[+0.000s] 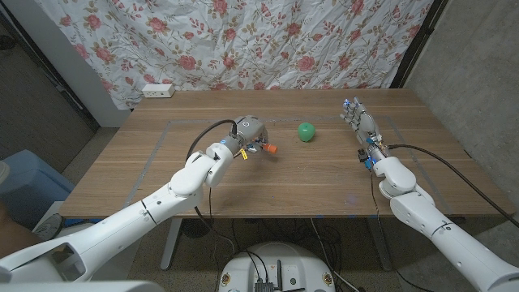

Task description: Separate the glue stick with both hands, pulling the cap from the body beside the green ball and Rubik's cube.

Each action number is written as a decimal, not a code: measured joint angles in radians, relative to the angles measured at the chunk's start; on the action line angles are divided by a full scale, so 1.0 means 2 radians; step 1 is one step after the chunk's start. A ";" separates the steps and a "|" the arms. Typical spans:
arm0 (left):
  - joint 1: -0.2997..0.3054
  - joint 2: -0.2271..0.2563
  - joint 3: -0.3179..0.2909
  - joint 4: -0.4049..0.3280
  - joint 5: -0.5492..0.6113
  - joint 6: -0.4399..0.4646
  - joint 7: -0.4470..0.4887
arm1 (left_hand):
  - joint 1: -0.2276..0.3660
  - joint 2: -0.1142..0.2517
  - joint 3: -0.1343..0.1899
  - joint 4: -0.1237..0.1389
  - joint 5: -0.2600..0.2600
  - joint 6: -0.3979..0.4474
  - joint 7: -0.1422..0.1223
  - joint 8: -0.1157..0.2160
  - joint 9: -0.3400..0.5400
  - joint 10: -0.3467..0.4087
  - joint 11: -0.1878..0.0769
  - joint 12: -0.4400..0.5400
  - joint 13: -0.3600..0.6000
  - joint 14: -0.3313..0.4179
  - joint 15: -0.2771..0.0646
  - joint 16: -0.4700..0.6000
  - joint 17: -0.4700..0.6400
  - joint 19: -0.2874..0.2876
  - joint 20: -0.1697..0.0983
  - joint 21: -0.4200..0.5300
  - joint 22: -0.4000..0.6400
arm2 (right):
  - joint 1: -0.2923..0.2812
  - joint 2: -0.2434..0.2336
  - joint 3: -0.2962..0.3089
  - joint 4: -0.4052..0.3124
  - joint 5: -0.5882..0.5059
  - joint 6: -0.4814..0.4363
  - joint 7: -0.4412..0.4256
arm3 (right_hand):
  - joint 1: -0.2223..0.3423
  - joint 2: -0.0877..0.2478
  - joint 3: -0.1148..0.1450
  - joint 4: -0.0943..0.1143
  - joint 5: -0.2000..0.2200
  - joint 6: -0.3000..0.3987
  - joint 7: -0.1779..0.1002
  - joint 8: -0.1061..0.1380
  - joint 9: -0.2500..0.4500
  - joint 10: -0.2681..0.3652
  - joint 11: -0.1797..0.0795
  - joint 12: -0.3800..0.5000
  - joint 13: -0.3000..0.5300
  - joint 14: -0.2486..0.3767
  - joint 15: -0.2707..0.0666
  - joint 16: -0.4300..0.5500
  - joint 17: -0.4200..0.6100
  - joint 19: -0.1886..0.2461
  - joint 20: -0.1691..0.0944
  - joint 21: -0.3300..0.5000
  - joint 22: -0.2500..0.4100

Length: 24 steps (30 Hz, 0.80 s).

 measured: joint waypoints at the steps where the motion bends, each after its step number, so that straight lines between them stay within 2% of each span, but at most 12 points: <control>1: 0.000 -0.001 0.000 0.000 0.000 0.000 0.000 | 0.000 0.000 0.000 0.000 0.000 0.000 0.000 -0.001 0.000 0.000 0.000 0.000 0.000 0.000 0.000 0.000 0.000 0.000 0.000 0.000 0.000 | 0.000 0.000 0.000 0.000 -0.003 0.000 -0.001 | 0.000 0.000 0.000 -0.002 0.000 0.002 -0.002 0.000 0.000 0.000 0.000 0.000 0.000 0.000 0.000 0.000 0.000 0.000 0.000 0.000 0.000; 3: 0.000 -0.003 -0.002 -0.001 -0.005 0.002 0.002 | 0.000 0.000 0.000 0.000 0.000 0.005 0.005 -0.002 0.000 0.002 -0.002 0.000 0.000 0.000 0.000 0.000 0.000 0.000 0.000 0.000 0.000 | 0.000 -0.003 -0.002 -0.001 -0.011 0.002 -0.004 | 0.006 -0.006 0.002 -0.007 0.000 0.004 -0.004 0.000 0.000 0.002 -0.002 0.000 0.000 0.002 -0.002 0.000 -0.001 0.000 0.000 0.000 0.000; 6: 0.000 -0.007 -0.003 -0.001 -0.008 0.006 0.005 | 0.000 0.000 0.000 0.000 0.000 0.005 0.005 -0.004 0.000 0.003 -0.002 0.000 0.000 0.000 0.000 0.000 0.000 0.000 0.000 0.000 0.000 | 0.001 -0.005 -0.003 -0.002 -0.029 0.008 -0.009 | 0.012 -0.012 0.002 -0.011 0.000 0.007 -0.007 0.002 0.000 0.002 -0.002 0.000 0.000 0.002 -0.002 0.000 -0.003 0.000 0.000 0.000 0.000; 13: -0.003 -0.018 -0.003 0.002 -0.020 0.012 0.016 | 0.000 0.000 -0.001 -0.001 0.000 0.005 0.005 -0.006 0.000 0.004 -0.001 -0.002 0.000 0.000 0.000 0.000 0.000 0.000 0.000 0.000 0.000 | 0.002 -0.016 -0.005 -0.010 -0.064 0.014 -0.020 | 0.017 -0.008 0.003 -0.019 -0.003 0.012 -0.012 0.002 0.000 0.002 -0.002 0.000 0.000 0.002 -0.002 0.000 -0.005 0.002 0.002 0.000 0.000; 16: -0.006 -0.024 -0.003 0.004 -0.025 0.014 0.021 | 0.000 0.000 -0.002 -0.002 -0.001 0.005 0.005 -0.006 0.000 0.006 0.001 -0.002 0.000 0.000 0.000 0.000 0.000 0.000 0.000 0.000 0.000 | 0.002 -0.021 -0.005 -0.014 -0.082 0.016 -0.025 | 0.021 -0.012 0.003 -0.025 -0.003 0.015 -0.008 0.002 0.000 0.002 -0.001 0.000 0.000 0.004 0.000 0.000 -0.005 0.002 0.002 0.000 0.000; 19: -0.008 -0.027 -0.003 0.006 -0.032 0.017 0.026 | 0.000 0.000 -0.003 0.000 -0.002 0.005 0.005 -0.007 0.000 0.006 0.001 -0.002 0.000 0.000 0.000 0.000 0.000 0.000 0.000 0.000 0.000 | 0.002 -0.029 -0.006 -0.021 -0.091 0.016 -0.027 | 0.028 -0.019 0.004 -0.027 -0.003 0.018 -0.011 0.002 0.000 0.003 0.000 0.000 0.000 0.005 0.001 0.000 -0.007 0.002 0.002 0.000 0.000; 22: -0.009 -0.032 -0.003 0.008 -0.039 0.020 0.032 | 0.000 0.000 -0.004 -0.001 -0.002 0.007 0.007 -0.008 0.000 0.006 0.001 0.000 0.000 0.000 0.000 0.000 0.000 0.000 0.000 0.000 0.000 | 0.002 -0.033 -0.006 -0.025 -0.102 0.016 -0.029 | 0.028 -0.018 0.004 -0.032 -0.003 0.018 -0.011 0.002 0.000 0.003 0.000 0.000 0.000 0.004 0.001 0.000 -0.007 0.002 0.002 0.000 0.000; 24: -0.009 -0.032 -0.003 0.008 -0.044 0.022 0.037 | 0.000 0.000 -0.004 -0.001 -0.002 0.008 0.008 -0.009 0.000 0.006 0.001 0.000 0.000 0.000 0.000 0.000 0.000 0.000 0.000 0.000 0.000 | 0.002 -0.037 -0.007 -0.028 -0.102 0.016 -0.029 | 0.028 -0.018 0.005 -0.035 -0.003 0.018 -0.011 0.002 0.000 0.003 0.000 0.000 0.000 0.004 0.007 0.000 -0.007 0.002 0.002 0.000 0.000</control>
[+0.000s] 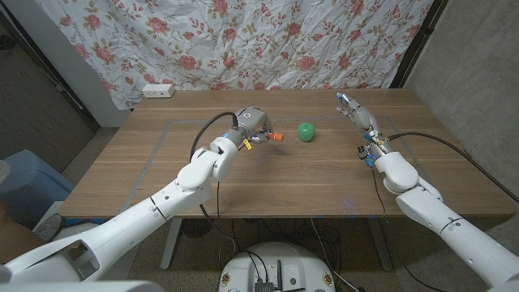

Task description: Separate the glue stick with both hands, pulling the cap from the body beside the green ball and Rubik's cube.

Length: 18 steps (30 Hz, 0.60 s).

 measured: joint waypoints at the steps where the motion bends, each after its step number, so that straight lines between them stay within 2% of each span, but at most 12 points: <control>1: -0.002 -0.006 0.000 0.003 -0.002 0.001 0.002 | 0.000 0.000 0.000 0.000 0.000 0.000 0.000 0.000 0.000 0.000 0.000 0.000 0.000 0.000 0.000 0.000 0.000 0.000 0.000 0.000 0.000 | 0.000 -0.002 0.000 -0.002 -0.012 0.000 0.000 | 0.000 0.000 0.000 -0.001 0.000 0.000 0.000 0.000 0.000 0.000 0.000 0.000 0.000 0.000 0.000 0.000 0.000 0.000 0.000 0.000 0.000; 4: -0.003 -0.012 0.000 0.005 -0.009 0.005 0.009 | 0.000 0.000 -0.001 -0.001 0.001 0.000 0.000 0.000 0.000 0.001 -0.001 0.000 0.000 0.000 0.000 0.000 0.000 0.000 0.000 0.000 0.000 | 0.000 -0.007 -0.001 -0.005 -0.022 -0.001 0.000 | 0.007 -0.007 0.002 -0.003 -0.003 0.004 -0.004 0.000 0.000 0.000 0.000 0.000 0.000 0.000 0.000 0.000 0.000 -0.002 0.002 0.000 0.000; 8: -0.005 -0.021 0.000 0.008 -0.025 0.013 0.021 | 0.000 0.000 -0.001 -0.001 0.002 0.000 0.000 0.000 0.000 0.001 -0.001 0.000 0.000 0.004 -0.001 0.000 0.000 0.000 0.000 0.000 0.000 | 0.001 -0.014 -0.002 -0.009 -0.029 -0.002 0.001 | 0.008 -0.008 0.002 -0.007 -0.004 0.004 -0.004 0.000 0.000 0.000 0.000 0.000 0.000 -0.004 0.004 0.000 -0.002 -0.004 0.004 0.000 0.000; 10: -0.005 -0.023 0.000 0.009 -0.030 0.015 0.024 | 0.000 0.000 -0.001 -0.001 0.002 0.000 0.000 0.000 0.000 0.001 -0.001 0.000 0.000 0.004 -0.001 0.000 0.000 0.000 0.000 0.000 0.000 | 0.002 -0.017 -0.002 -0.011 -0.034 -0.003 0.006 | 0.008 -0.008 0.000 -0.009 -0.004 0.002 -0.005 0.000 0.000 -0.005 0.004 0.000 0.000 -0.006 0.006 0.000 -0.001 -0.006 0.006 -0.002 0.000; 18: -0.009 -0.038 0.000 0.014 -0.061 0.025 0.042 | 0.000 0.000 -0.003 0.001 0.002 0.000 0.000 0.000 0.000 0.001 -0.001 0.000 0.000 0.004 -0.001 0.000 0.000 0.000 0.000 0.000 0.000 | 0.003 -0.033 -0.003 -0.019 -0.043 -0.010 0.019 | 0.011 -0.011 0.001 -0.018 -0.004 -0.001 -0.004 0.000 0.003 -0.014 0.003 0.000 0.000 -0.013 0.013 0.000 -0.002 -0.009 0.009 -0.002 0.000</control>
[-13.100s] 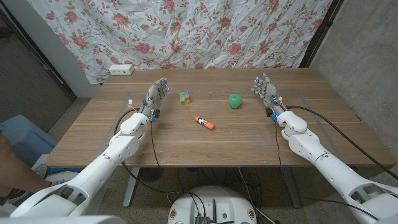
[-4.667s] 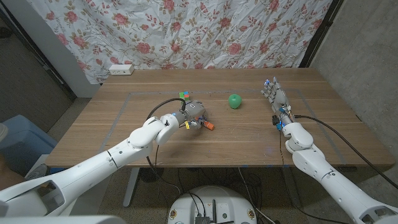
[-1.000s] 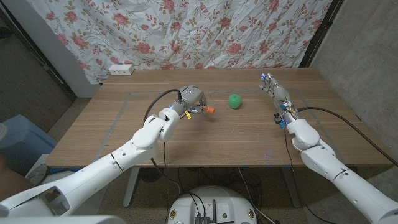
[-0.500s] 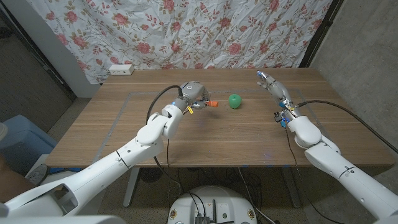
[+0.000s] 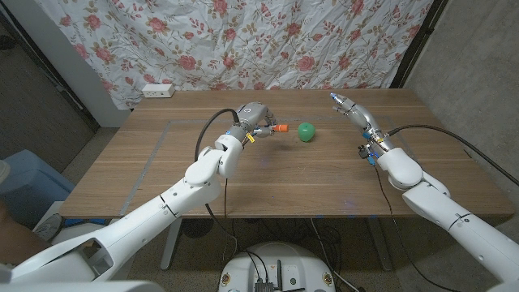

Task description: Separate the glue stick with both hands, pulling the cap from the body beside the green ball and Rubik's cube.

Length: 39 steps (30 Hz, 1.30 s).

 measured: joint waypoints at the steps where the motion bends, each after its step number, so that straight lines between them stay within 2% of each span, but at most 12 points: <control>1: -0.001 -0.001 0.000 0.001 -0.003 0.001 0.002 | 0.000 0.000 0.000 0.000 0.000 0.000 0.000 0.000 0.000 0.000 0.000 0.000 0.000 0.000 0.000 0.000 0.000 0.000 0.000 0.000 0.000 | 0.000 0.000 0.000 0.000 0.000 0.000 0.000 | 0.001 -0.001 -0.002 -0.002 0.000 0.000 0.000 0.000 0.000 0.000 0.000 0.000 0.000 0.000 0.000 0.000 0.000 0.000 0.000 0.000 0.000; 6: -0.001 -0.006 0.000 0.003 -0.022 0.003 0.011 | 0.000 0.000 0.000 0.000 0.000 0.000 0.000 0.000 0.000 0.000 0.000 0.000 0.000 0.000 0.000 0.000 0.000 0.000 0.000 0.000 0.000 | 0.001 -0.011 -0.001 -0.004 -0.006 -0.003 0.009 | 0.014 -0.014 0.001 -0.018 -0.003 -0.005 0.000 0.000 0.000 -0.007 0.000 0.000 0.000 0.003 0.003 0.000 0.000 -0.003 0.003 0.000 -0.001; 11: -0.003 -0.011 0.000 0.004 -0.043 0.006 0.020 | 0.000 0.000 0.000 0.000 0.000 0.000 0.000 0.000 0.000 0.000 0.000 0.000 0.000 0.000 0.000 0.000 0.000 0.000 0.000 0.000 0.000 | 0.002 -0.021 -0.002 -0.008 -0.015 -0.006 0.015 | 0.031 -0.022 0.006 -0.032 -0.004 -0.005 0.000 0.000 0.002 -0.012 0.000 0.000 0.001 -0.001 0.006 0.000 -0.003 -0.005 0.005 0.000 -0.001; 12: -0.004 -0.012 0.000 0.004 -0.049 0.006 0.021 | 0.000 0.000 -0.001 -0.001 0.000 0.000 0.000 0.000 0.000 0.000 0.000 0.000 0.000 0.000 0.000 0.000 0.000 0.000 0.000 0.000 0.000 | 0.003 -0.026 -0.002 -0.011 -0.021 -0.006 0.018 | 0.035 -0.019 0.006 -0.035 -0.004 -0.005 0.000 0.000 0.002 -0.012 0.000 0.000 0.001 -0.002 0.007 0.000 -0.003 -0.005 0.005 0.000 -0.001; 17: -0.006 -0.014 0.000 0.005 -0.069 0.006 0.029 | 0.000 0.000 -0.003 0.001 0.000 0.000 0.000 -0.001 0.000 0.000 0.000 -0.001 0.000 0.000 0.000 0.000 0.000 0.000 0.000 0.000 0.000 | 0.004 -0.036 -0.003 -0.017 -0.033 -0.008 0.021 | 0.054 -0.025 0.012 -0.048 -0.004 -0.009 -0.002 0.000 0.002 -0.011 -0.006 0.001 0.001 -0.008 0.013 -0.002 -0.003 -0.006 0.012 0.000 0.000; 19: -0.008 -0.015 0.001 0.005 -0.074 0.006 0.031 | 0.000 0.000 -0.003 0.001 0.000 0.000 0.000 -0.001 0.000 0.001 -0.001 -0.001 0.000 0.000 0.000 0.000 0.000 0.000 0.000 0.000 0.000 | 0.004 -0.039 -0.004 -0.019 -0.036 -0.009 0.021 | 0.060 -0.030 0.012 -0.048 -0.004 -0.014 -0.001 0.000 0.002 -0.007 -0.010 0.004 0.001 -0.009 0.012 -0.002 -0.003 -0.005 0.013 0.000 0.000; 21: -0.008 -0.015 0.002 0.005 -0.080 0.005 0.034 | 0.000 0.000 -0.003 0.001 0.000 0.000 0.000 -0.001 0.000 0.001 -0.001 -0.001 0.000 0.000 0.000 0.000 0.000 0.000 0.000 0.000 0.000 | 0.005 -0.045 -0.004 -0.023 -0.046 -0.011 0.023 | 0.066 -0.026 0.015 -0.050 -0.004 -0.020 -0.004 0.000 0.002 -0.005 -0.009 0.005 0.001 -0.014 0.011 -0.002 -0.003 -0.007 0.014 0.000 0.000; 25: -0.010 -0.015 0.004 0.005 -0.089 0.004 0.040 | 0.000 0.000 -0.003 0.001 0.000 0.000 0.000 -0.003 0.000 0.001 -0.001 -0.002 0.000 0.000 0.000 0.000 0.000 0.000 0.000 0.000 0.000 | 0.006 -0.052 -0.004 -0.029 -0.053 -0.013 0.024 | 0.076 -0.030 0.017 -0.053 -0.004 -0.029 -0.006 0.000 0.002 -0.001 -0.012 0.005 0.003 -0.014 0.012 -0.002 -0.002 -0.008 0.015 0.000 0.000; 30: -0.011 -0.017 0.008 0.006 -0.098 0.003 0.047 | 0.000 0.000 -0.005 -0.001 0.000 0.000 0.000 -0.003 0.000 0.001 -0.001 -0.002 0.000 0.000 0.000 0.000 0.000 0.000 0.000 0.000 0.000 | 0.007 -0.065 -0.004 -0.042 -0.070 -0.023 0.031 | 0.091 -0.031 0.021 -0.056 -0.004 -0.041 -0.004 -0.002 0.002 -0.001 -0.012 0.005 0.004 -0.018 0.016 -0.002 -0.002 -0.012 0.019 0.000 0.000; 36: -0.011 -0.023 0.012 0.007 -0.108 0.009 0.056 | 0.000 0.000 -0.005 -0.001 0.000 0.000 0.000 -0.003 0.000 0.001 -0.001 -0.004 0.000 0.000 0.000 0.000 0.000 0.000 0.000 0.000 0.000 | 0.002 -0.084 0.002 -0.066 -0.086 -0.040 0.033 | 0.105 -0.040 0.023 -0.058 -0.004 -0.053 0.007 -0.003 0.002 -0.002 -0.014 0.005 0.006 -0.021 0.019 -0.002 -0.005 -0.017 0.024 0.000 0.000; 39: -0.011 -0.026 0.015 0.007 -0.111 0.014 0.060 | 0.000 0.000 -0.007 0.001 -0.001 0.000 0.000 -0.005 0.000 0.001 -0.001 -0.005 0.000 0.000 0.000 0.000 0.000 0.000 0.000 0.000 0.000 | -0.003 -0.094 0.006 -0.082 -0.096 -0.054 0.034 | 0.118 -0.043 0.028 -0.059 -0.004 -0.056 0.004 -0.003 0.005 -0.003 -0.017 0.005 0.006 -0.024 0.015 -0.002 -0.005 -0.021 0.028 0.000 0.000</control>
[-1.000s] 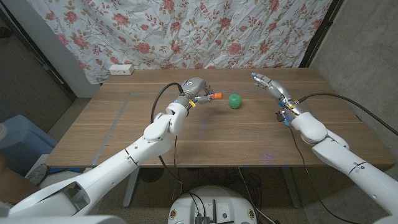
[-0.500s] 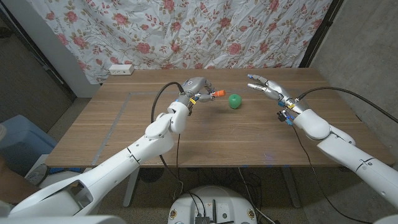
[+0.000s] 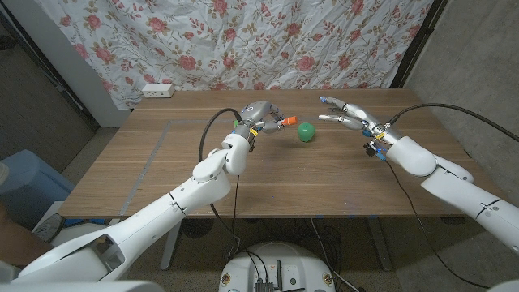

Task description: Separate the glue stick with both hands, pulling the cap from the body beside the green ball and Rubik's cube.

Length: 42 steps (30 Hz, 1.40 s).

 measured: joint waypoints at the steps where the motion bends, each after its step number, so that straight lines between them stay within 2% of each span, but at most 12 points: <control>1: 0.000 -0.001 0.001 0.000 -0.001 0.002 0.001 | 0.000 0.000 0.000 0.000 0.000 0.000 0.000 0.000 0.000 0.000 0.000 0.000 0.000 0.000 0.000 0.000 0.000 0.000 0.000 0.000 0.000 | -0.001 -0.003 0.001 -0.004 -0.001 -0.001 0.000 | 0.000 0.000 0.000 0.000 0.000 -0.002 0.002 0.000 0.000 -0.001 -0.001 0.000 0.000 0.000 0.000 0.000 0.000 0.000 0.000 -0.001 0.000; 5: 0.001 -0.007 0.005 -0.001 -0.004 0.012 0.006 | 0.000 0.000 -0.001 -0.001 -0.001 0.000 0.000 -0.002 0.000 0.000 0.000 -0.001 0.000 0.000 0.000 0.000 0.000 0.000 0.000 0.000 0.000 | -0.007 -0.015 0.006 -0.024 -0.012 -0.022 0.002 | 0.010 -0.010 0.001 0.001 0.000 -0.005 0.005 0.000 0.000 -0.002 -0.002 0.000 0.000 0.000 0.000 0.000 0.000 -0.009 0.009 -0.002 0.000; 7: 0.002 -0.009 0.006 -0.001 -0.006 0.018 0.009 | 0.000 0.000 -0.001 -0.001 -0.001 0.000 0.000 -0.002 0.000 0.000 0.000 -0.001 0.000 0.000 0.000 0.000 0.000 0.000 0.000 0.000 0.000 | -0.009 -0.020 0.008 -0.031 -0.016 -0.030 0.002 | 0.014 -0.006 0.002 0.002 0.000 -0.009 0.009 0.000 0.000 -0.002 -0.002 0.000 0.001 -0.002 0.002 0.000 0.000 -0.012 0.012 -0.002 0.000; 12: 0.002 -0.018 0.014 -0.002 -0.008 0.032 0.016 | -0.005 0.005 -0.001 -0.001 -0.001 0.000 0.000 -0.004 0.000 0.000 0.000 -0.002 0.000 0.000 0.000 0.000 0.000 0.000 0.000 0.000 0.000 | -0.013 -0.033 0.012 -0.053 -0.029 -0.055 0.006 | 0.029 -0.016 0.006 0.001 0.002 -0.010 0.018 0.003 0.000 0.001 -0.004 0.000 0.002 -0.004 0.004 0.000 -0.002 -0.014 0.014 -0.002 0.000; 14: 0.002 -0.021 0.016 -0.002 -0.009 0.035 0.018 | -0.005 0.005 -0.001 -0.001 -0.001 0.000 0.000 -0.004 0.000 0.000 0.000 -0.003 0.001 0.000 0.000 0.000 0.000 0.000 0.000 0.000 0.000 | -0.013 -0.037 0.013 -0.059 -0.031 -0.062 0.008 | 0.033 -0.012 0.009 0.001 0.002 -0.014 0.022 0.003 0.000 0.001 -0.004 0.002 0.002 -0.004 0.004 0.000 -0.002 -0.017 0.017 -0.002 0.000; 23: 0.000 -0.032 0.027 0.002 -0.013 0.049 0.029 | -0.006 0.006 -0.002 -0.002 0.001 0.000 0.000 -0.007 0.000 0.000 0.000 -0.001 0.001 0.000 0.000 -0.003 0.000 0.000 0.000 0.000 0.000 | -0.003 -0.056 0.012 -0.096 -0.043 -0.111 0.033 | 0.052 -0.020 0.013 0.001 0.004 -0.017 0.024 0.003 0.000 0.003 -0.002 0.002 0.004 0.001 0.008 0.002 -0.002 -0.016 0.023 -0.002 0.000; 28: -0.003 -0.038 0.033 0.005 -0.016 0.055 0.035 | -0.006 0.006 -0.002 -0.002 0.001 0.000 0.000 -0.008 0.000 0.000 0.000 -0.001 0.001 0.000 0.000 -0.003 0.000 0.000 0.000 0.000 0.000 | 0.004 -0.062 0.006 -0.111 -0.043 -0.111 0.033 | 0.059 -0.021 0.017 0.001 0.006 -0.018 0.026 0.003 0.002 0.005 0.000 0.002 0.007 0.005 0.012 0.002 -0.002 -0.014 0.025 -0.002 0.000; 29: -0.003 -0.038 0.033 0.005 -0.016 0.056 0.036 | -0.006 0.006 -0.002 -0.002 0.001 0.000 0.000 -0.008 0.000 0.000 0.000 -0.001 0.002 0.000 0.000 -0.003 0.000 0.000 0.000 0.000 0.000 | 0.006 -0.064 0.004 -0.116 -0.046 -0.138 0.048 | 0.059 -0.021 0.017 0.001 0.006 -0.018 0.026 0.003 0.002 0.006 0.000 0.005 0.007 0.005 0.012 0.002 -0.002 -0.014 0.025 -0.002 0.000; 33: -0.007 -0.043 0.039 0.011 -0.018 0.059 0.040 | -0.006 0.006 -0.004 -0.001 0.001 0.000 0.000 -0.008 0.000 0.000 0.000 -0.001 0.003 0.000 0.000 -0.003 0.000 0.000 0.000 0.000 0.000 | 0.012 -0.068 -0.001 -0.129 -0.050 -0.168 0.061 | 0.070 -0.022 0.021 0.000 0.010 -0.018 0.026 0.006 0.002 0.009 0.004 0.006 0.009 0.008 0.015 0.006 -0.002 -0.011 0.029 0.000 0.000; 38: -0.011 -0.045 0.043 0.015 -0.020 0.060 0.043 | -0.006 0.006 -0.005 -0.001 0.000 0.000 0.000 -0.008 0.000 0.000 0.000 -0.001 0.003 0.000 0.000 -0.003 0.000 -0.002 0.002 0.000 0.000 | 0.018 -0.072 -0.007 -0.141 -0.054 -0.185 0.067 | 0.086 -0.028 0.024 0.002 0.010 -0.012 0.023 0.012 0.005 0.018 0.001 0.011 0.011 0.017 0.014 0.010 -0.005 -0.007 0.028 0.002 0.000; 41: -0.014 -0.045 0.045 0.017 -0.020 0.060 0.044 | -0.006 0.006 -0.005 -0.001 0.000 0.000 0.000 -0.008 0.000 0.000 0.000 -0.001 0.003 0.000 0.000 -0.003 0.000 -0.002 0.002 0.000 0.000 | 0.020 -0.073 -0.010 -0.147 -0.055 -0.193 0.069 | 0.091 -0.024 0.028 0.001 0.013 -0.009 0.024 0.014 0.005 0.022 0.002 0.014 0.013 0.021 0.013 0.010 -0.005 -0.003 0.028 0.002 0.000; 42: -0.015 -0.045 0.047 0.018 -0.021 0.060 0.044 | -0.006 0.006 -0.005 -0.001 0.000 0.000 0.000 -0.008 0.000 0.000 0.000 -0.001 0.003 0.000 0.000 -0.003 0.000 -0.002 0.002 0.000 0.000 | 0.021 -0.073 -0.010 -0.148 -0.057 -0.198 0.070 | 0.097 -0.030 0.028 0.001 0.014 -0.006 0.021 0.016 0.005 0.023 0.003 0.014 0.014 0.023 0.012 0.011 -0.005 -0.003 0.028 0.002 0.000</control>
